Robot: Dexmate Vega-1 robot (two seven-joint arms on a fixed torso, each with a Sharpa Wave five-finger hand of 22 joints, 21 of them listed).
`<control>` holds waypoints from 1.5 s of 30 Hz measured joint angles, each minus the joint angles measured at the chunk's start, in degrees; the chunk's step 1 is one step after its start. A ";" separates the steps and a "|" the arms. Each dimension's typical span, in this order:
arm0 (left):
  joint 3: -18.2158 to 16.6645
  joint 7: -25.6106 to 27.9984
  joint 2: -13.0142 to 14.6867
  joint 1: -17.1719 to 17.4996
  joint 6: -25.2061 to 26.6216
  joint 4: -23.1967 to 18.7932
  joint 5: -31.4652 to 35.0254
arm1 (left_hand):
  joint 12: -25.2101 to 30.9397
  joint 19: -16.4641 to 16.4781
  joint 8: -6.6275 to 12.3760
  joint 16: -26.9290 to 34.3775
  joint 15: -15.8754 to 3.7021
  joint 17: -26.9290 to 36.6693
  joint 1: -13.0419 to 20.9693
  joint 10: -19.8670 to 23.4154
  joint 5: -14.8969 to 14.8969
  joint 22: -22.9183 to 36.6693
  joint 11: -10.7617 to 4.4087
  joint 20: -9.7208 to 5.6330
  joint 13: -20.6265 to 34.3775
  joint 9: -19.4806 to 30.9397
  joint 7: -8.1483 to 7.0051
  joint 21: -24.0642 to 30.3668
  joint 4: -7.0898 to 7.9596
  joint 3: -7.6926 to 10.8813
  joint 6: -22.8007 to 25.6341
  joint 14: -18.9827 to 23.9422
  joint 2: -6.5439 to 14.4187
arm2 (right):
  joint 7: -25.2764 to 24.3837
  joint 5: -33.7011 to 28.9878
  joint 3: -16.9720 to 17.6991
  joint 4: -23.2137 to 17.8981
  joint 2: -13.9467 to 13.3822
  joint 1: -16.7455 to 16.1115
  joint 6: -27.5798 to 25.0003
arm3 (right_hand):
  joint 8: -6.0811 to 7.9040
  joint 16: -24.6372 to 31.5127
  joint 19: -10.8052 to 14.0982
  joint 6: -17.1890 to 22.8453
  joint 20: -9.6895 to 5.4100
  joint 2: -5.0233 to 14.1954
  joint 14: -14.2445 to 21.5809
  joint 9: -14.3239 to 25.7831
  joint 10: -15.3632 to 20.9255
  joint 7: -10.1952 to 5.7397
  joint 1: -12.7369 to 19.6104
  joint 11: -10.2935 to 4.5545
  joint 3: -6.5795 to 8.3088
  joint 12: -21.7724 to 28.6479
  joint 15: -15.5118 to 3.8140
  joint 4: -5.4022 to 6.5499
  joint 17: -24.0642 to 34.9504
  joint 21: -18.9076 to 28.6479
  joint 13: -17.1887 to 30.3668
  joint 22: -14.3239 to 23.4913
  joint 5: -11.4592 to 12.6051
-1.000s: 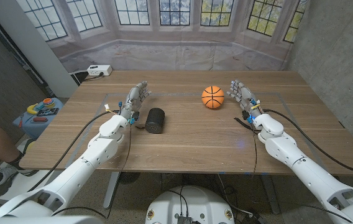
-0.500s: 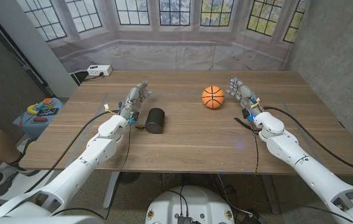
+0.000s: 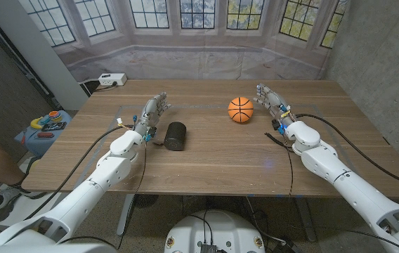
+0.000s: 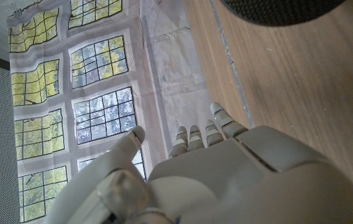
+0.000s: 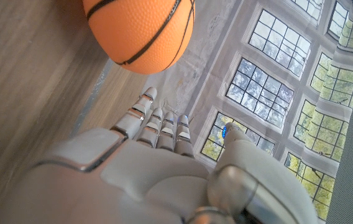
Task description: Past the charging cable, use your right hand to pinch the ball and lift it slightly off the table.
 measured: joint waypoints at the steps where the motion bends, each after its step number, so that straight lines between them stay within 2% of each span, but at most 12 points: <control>1: 0.00 -0.05 0.00 0.00 -0.01 0.00 0.00 | 0.00 0.00 0.00 0.00 0.00 0.00 0.00 0.00 0.00 0.00 0.00 0.00 0.00 0.00 0.00 0.00 0.00 0.00 0.00 0.00 0.00 | -0.17 -0.45 -0.17 -0.38 -0.24 0.12 -0.34 | 0.00 0.00 0.00 0.00 0.00 -0.28 0.00 0.00 0.00 0.00 0.28 0.00 -0.05 0.00 0.00 -0.05 -0.07 0.00 0.00 0.00 -0.03; 14: -0.02 -0.47 -0.47 -0.23 -0.82 1.12 -0.04 | 0.00 0.06 0.00 0.00 0.32 -0.01 0.00 0.00 0.00 -0.01 0.00 0.06 0.00 0.00 0.00 -0.23 -0.17 0.17 0.00 0.32 0.00 | -1.81 -6.74 -2.46 -4.63 -3.26 2.27 -4.94 | 0.00 0.00 0.18 -0.21 0.62 -2.12 -0.20 0.00 -0.22 0.85 1.51 0.22 -0.35 0.00 0.82 -2.27 -0.26 0.00 0.00 0.00 -0.46; 16: -0.02 -0.46 -0.53 -0.23 -0.93 1.21 -0.05 | 0.00 0.31 0.00 0.00 0.32 -0.01 0.00 0.00 0.00 -0.01 -0.01 0.32 0.00 0.00 0.00 -0.23 -0.17 0.17 0.00 0.32 0.00 | -1.99 -8.40 -3.02 -5.20 -3.78 2.90 -6.12 | 0.00 -0.20 0.19 -0.21 0.62 -2.12 -0.21 0.00 -0.22 0.85 1.50 0.22 -0.36 0.00 0.82 -2.26 -0.26 0.00 0.00 0.00 -0.46; 25: -0.36 0.44 -0.87 0.35 -1.52 1.29 -0.07 | 0.00 0.31 0.00 0.00 0.31 -0.01 0.00 -0.01 0.00 -0.01 -0.01 0.32 -0.01 -0.01 -0.21 -0.66 -0.16 0.17 0.21 0.32 0.00 | -1.84 -12.83 -5.02 -7.18 -5.76 5.27 -9.42 | 0.00 -0.21 -0.28 -0.85 1.07 -3.85 -1.02 0.00 -1.16 1.47 2.33 1.16 -0.91 -0.26 1.64 -3.92 -0.25 0.00 0.00 0.00 -0.68; 45: -0.43 2.24 -2.18 1.13 -2.17 1.36 -0.01 | 0.00 0.31 0.21 0.00 0.31 -0.02 0.00 -0.01 0.00 -0.01 -0.01 0.31 -0.01 -0.01 -0.21 -1.11 -0.32 0.32 0.21 0.31 0.00 | 3.40 -22.41 -9.73 -10.59 -10.46 11.58 -16.96 | -0.23 -0.40 -1.25 -1.95 2.88 -5.97 -2.66 0.28 -3.30 3.20 3.85 3.28 -1.62 -0.26 4.10 -6.37 -0.19 -0.23 0.32 -0.01 -0.68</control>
